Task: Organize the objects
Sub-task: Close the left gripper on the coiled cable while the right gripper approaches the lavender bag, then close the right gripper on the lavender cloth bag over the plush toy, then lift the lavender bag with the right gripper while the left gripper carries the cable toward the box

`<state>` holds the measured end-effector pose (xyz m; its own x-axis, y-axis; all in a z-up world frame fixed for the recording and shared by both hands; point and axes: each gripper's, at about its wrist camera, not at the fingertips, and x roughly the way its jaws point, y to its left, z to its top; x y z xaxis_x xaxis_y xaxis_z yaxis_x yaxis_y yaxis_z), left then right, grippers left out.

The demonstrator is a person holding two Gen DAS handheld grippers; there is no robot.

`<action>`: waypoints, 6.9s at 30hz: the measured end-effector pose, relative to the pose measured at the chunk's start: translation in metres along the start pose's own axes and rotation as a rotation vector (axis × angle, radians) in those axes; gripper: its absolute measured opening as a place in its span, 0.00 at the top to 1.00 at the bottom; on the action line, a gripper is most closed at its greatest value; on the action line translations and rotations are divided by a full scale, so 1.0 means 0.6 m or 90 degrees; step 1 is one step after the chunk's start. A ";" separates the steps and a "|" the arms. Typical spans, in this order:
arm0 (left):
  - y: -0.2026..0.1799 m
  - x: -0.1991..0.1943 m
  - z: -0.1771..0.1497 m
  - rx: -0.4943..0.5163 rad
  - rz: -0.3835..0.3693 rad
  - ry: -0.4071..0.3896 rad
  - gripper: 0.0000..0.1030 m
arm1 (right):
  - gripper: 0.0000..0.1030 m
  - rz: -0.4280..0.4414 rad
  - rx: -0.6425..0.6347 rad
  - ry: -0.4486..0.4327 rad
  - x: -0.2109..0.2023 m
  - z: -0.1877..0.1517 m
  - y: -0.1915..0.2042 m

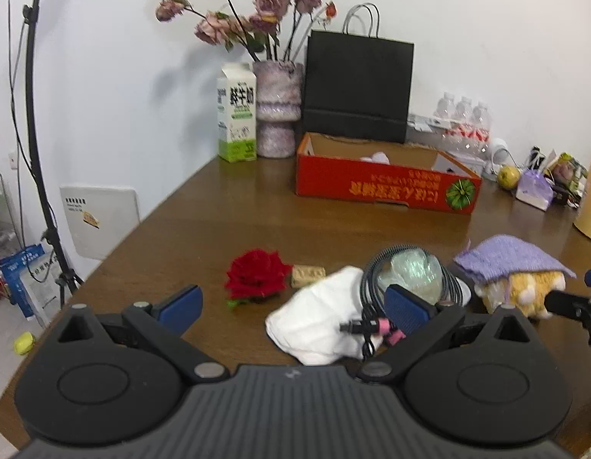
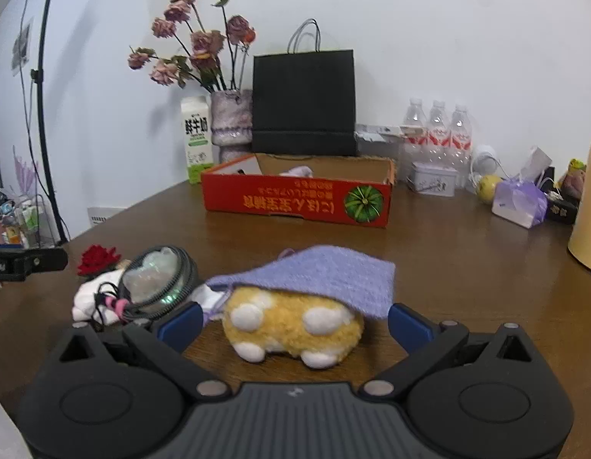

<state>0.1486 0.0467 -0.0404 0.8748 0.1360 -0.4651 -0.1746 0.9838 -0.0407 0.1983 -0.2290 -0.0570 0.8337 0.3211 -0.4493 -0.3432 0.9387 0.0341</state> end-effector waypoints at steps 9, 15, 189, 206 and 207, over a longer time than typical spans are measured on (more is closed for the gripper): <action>-0.005 0.013 -0.005 0.002 -0.013 0.011 0.00 | 0.00 -0.017 -0.029 -0.015 0.018 0.032 0.002; -0.009 0.017 -0.006 0.001 -0.008 0.019 0.00 | 0.00 0.000 -0.039 0.049 0.092 0.059 -0.007; -0.167 0.334 0.337 -0.054 0.007 0.012 0.13 | 0.94 0.158 0.108 -0.176 0.300 0.350 -0.094; -0.191 0.473 0.374 -0.053 0.021 0.058 0.13 | 0.94 0.151 0.126 -0.148 0.432 0.357 -0.139; -0.192 0.483 0.376 -0.053 0.023 0.060 0.13 | 0.94 0.151 0.128 -0.148 0.439 0.354 -0.142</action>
<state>0.5241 -0.0010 0.0289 0.8212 0.1559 -0.5489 -0.2459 0.9647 -0.0939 0.5392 -0.1977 0.0113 0.8254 0.5304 -0.1936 -0.4658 0.8334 0.2974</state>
